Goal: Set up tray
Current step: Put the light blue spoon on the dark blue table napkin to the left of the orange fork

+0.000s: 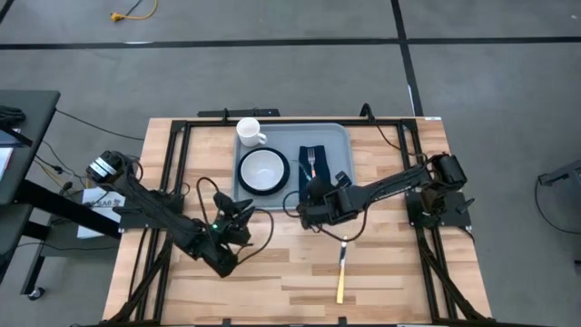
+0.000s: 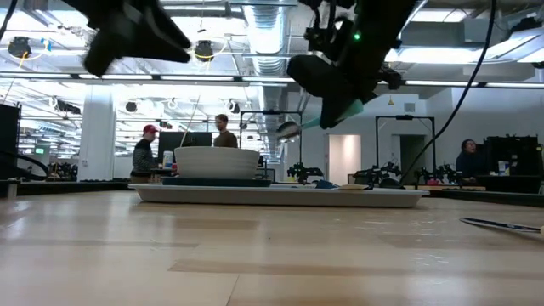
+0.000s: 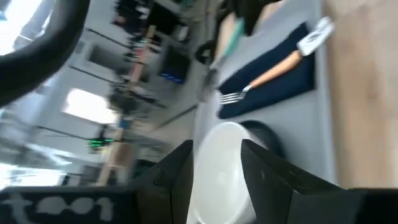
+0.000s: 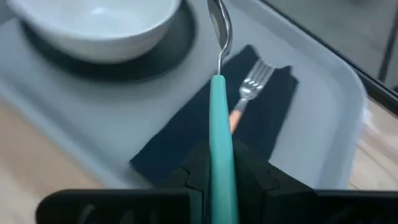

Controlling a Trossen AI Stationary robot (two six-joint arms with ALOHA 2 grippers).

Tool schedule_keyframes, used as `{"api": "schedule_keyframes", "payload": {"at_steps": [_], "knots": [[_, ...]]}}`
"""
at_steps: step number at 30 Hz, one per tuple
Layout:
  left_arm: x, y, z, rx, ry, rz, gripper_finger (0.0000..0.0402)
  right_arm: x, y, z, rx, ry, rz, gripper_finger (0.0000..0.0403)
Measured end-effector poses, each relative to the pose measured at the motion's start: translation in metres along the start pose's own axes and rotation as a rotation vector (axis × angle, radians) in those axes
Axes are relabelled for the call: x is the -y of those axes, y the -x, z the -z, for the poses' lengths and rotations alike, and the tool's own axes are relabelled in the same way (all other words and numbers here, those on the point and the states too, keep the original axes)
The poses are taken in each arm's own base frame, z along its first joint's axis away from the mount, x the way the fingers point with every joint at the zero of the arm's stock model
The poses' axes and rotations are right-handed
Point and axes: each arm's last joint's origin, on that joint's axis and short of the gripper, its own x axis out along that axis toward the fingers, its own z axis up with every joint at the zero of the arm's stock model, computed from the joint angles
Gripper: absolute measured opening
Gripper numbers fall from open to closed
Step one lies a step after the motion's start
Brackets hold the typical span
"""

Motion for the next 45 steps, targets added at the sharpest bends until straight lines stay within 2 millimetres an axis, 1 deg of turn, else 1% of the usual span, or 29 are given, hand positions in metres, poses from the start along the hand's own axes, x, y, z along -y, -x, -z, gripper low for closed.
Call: {"api": "schedule_keyframes", "payload": {"at_steps": [3,5,8,11,14,16,17,19,22,24,27,31,36,39,45], "knots": [[-0.013,0.011,0.007,0.0,0.065,0.076,0.0126,0.013,-0.009,-0.009,-0.023,-0.071,0.023,0.0036],[-0.023,0.021,0.013,0.015,0.109,0.106,0.0126,0.024,-0.018,-0.017,-0.055,-0.127,-0.015,0.0036],[-0.039,0.034,0.025,0.06,0.18,0.158,0.0126,0.042,-0.029,-0.028,-0.076,-0.226,-0.135,0.0036],[-0.055,0.047,0.039,0.113,0.262,0.265,0.0126,0.061,-0.035,-0.041,-0.027,-0.369,-0.32,0.0036],[-0.068,0.054,0.055,0.182,0.335,0.399,0.0126,0.081,-0.037,-0.045,0.029,-0.505,-0.471,0.0036],[-0.073,0.057,0.065,0.246,0.371,0.5,0.0126,0.09,-0.039,-0.039,0.064,-0.616,-0.533,0.0036],[-0.075,0.058,0.071,0.285,0.393,0.548,0.0126,0.091,-0.04,-0.036,0.092,-0.677,-0.569,0.0036],[-0.077,0.058,0.081,0.376,0.429,0.636,0.0126,0.089,-0.042,-0.026,0.133,-0.781,-0.646,0.0036],[-0.078,0.059,0.094,0.525,0.467,0.724,0.0126,0.082,-0.045,-0.012,0.189,-0.921,-0.693,0.0036],[-0.079,0.059,0.102,0.614,0.488,0.758,0.0126,0.075,-0.048,-0.005,0.211,-0.976,-0.679,0.0044],[-0.08,0.059,0.112,0.694,0.527,0.787,0.0126,0.064,-0.055,0.006,0.212,-0.985,-0.618,0.0055],[-0.082,0.058,0.12,0.717,0.567,0.789,0.0126,0.052,-0.066,0.021,0.201,-1.004,-0.544,0.0035],[-0.078,0.056,0.125,0.728,0.607,0.789,0.0126,0.042,-0.08,0.034,0.158,-1.092,-0.501,0.0034],[-0.076,0.055,0.126,0.722,0.631,0.753,0.0126,0.035,-0.08,0.039,0.172,-1.155,-0.481,0.0035],[-0.076,0.054,0.126,0.729,0.616,0.738,0.0126,0.032,-0.073,0.044,0.265,-1.252,-0.406,0.0035]]}}
